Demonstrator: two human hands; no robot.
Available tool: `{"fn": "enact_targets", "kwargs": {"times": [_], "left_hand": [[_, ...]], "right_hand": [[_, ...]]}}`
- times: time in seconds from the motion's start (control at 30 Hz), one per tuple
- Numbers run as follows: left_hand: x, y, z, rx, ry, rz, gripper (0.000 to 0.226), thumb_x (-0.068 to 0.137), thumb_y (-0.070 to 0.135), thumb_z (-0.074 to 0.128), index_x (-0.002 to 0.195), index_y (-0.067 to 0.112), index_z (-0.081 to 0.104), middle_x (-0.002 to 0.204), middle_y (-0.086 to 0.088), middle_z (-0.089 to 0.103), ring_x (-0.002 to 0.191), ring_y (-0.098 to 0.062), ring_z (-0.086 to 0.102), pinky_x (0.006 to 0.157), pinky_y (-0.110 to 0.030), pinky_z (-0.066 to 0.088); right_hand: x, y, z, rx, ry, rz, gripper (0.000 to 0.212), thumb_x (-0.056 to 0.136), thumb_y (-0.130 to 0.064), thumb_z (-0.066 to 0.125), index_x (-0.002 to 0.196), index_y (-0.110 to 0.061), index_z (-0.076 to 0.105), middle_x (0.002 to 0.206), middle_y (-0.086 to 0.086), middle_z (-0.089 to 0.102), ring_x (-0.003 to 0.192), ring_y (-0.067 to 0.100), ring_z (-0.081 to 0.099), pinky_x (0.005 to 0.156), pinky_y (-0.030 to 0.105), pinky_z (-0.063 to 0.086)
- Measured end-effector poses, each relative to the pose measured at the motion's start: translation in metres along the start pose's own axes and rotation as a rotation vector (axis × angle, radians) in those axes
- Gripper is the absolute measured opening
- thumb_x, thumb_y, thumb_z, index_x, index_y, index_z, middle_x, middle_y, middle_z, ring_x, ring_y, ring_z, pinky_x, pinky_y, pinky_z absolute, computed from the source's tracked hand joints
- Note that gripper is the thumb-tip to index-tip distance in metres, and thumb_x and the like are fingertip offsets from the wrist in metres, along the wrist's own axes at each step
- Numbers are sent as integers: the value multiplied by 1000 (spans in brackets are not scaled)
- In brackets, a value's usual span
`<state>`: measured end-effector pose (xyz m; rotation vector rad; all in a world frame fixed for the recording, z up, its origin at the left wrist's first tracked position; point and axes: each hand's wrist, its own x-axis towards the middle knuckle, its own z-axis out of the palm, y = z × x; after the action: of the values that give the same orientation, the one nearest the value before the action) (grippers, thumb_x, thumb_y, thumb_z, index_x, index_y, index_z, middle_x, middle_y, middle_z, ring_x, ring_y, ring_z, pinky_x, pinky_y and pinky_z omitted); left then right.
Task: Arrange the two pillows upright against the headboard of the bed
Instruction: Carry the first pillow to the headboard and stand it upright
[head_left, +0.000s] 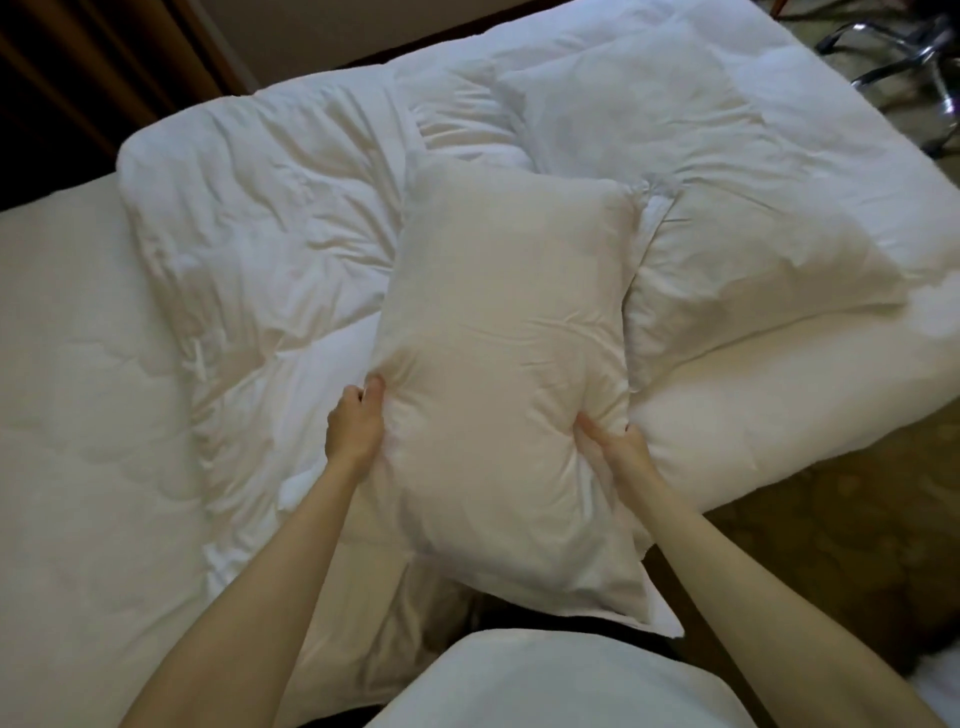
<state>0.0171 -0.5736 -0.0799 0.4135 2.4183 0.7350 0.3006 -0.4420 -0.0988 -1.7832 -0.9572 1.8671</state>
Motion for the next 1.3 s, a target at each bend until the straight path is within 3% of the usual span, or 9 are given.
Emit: {"fn": "enact_targets", "kwargs": {"times": [0.1,0.27,0.43,0.6,0.77,0.97,1.1,1.23,1.3], "left_hand": [[23,28,4,-4,10,-16,41,98,42,31,103,5,49,114,-19,57,95,-31,51,78,-38,37],[61,81,18,-20,-92,-42,61,97,49,28,135,4,40,139,-20,47,125,-36,46,97,-40,35],[90,91,42,13,-133,-185,75,92,60,23,146,8,29,145,-20,42,128,-38,44,108,-49,34],[98,76,67,74,34,-289,74,94,58,18,138,2,37,141,-21,44,126,-40,43,105,-50,32],[101,62,78,-48,27,-253,56,98,46,20,119,2,47,124,-20,58,112,-38,53,103,-48,38],[100,57,48,-193,48,-80,31,99,24,27,93,3,50,101,-18,55,96,-31,51,77,-34,34],[102,38,6,-352,79,-21,35,96,26,33,104,4,58,99,-8,56,91,-24,51,82,-38,42],[96,21,-31,-535,97,-13,24,93,25,38,79,16,56,72,-1,50,67,-20,45,58,-31,37],[94,2,-69,-606,145,15,25,94,21,39,73,18,53,66,0,47,62,-18,43,53,-27,37]], "right_hand": [[18,-18,1,21,5,-17,75,75,-32,79,132,-2,42,127,9,59,112,25,60,98,44,50],[57,-55,11,-5,6,-69,74,79,-39,73,135,-1,44,133,16,57,116,31,59,101,47,48],[93,-81,23,-151,-3,-51,90,78,-57,65,143,-5,33,143,8,46,127,26,48,96,30,39],[101,-60,53,-146,70,-52,92,78,-59,62,141,0,29,144,14,44,133,29,43,109,35,34],[100,-48,64,-190,191,-71,70,78,-65,56,119,-8,50,114,8,63,108,30,59,92,38,46],[74,-55,72,-120,173,-192,34,84,-54,58,89,-21,58,85,-9,64,86,18,62,72,29,45],[41,-63,98,-73,159,-269,29,86,-50,59,96,-22,60,89,-9,67,89,18,63,78,29,46],[10,-64,122,-58,133,-290,39,87,-47,58,110,-16,62,109,5,69,106,26,63,97,42,49],[-18,-58,148,-69,110,-296,45,87,-48,57,111,-9,63,111,9,69,105,28,63,98,46,48]]}}
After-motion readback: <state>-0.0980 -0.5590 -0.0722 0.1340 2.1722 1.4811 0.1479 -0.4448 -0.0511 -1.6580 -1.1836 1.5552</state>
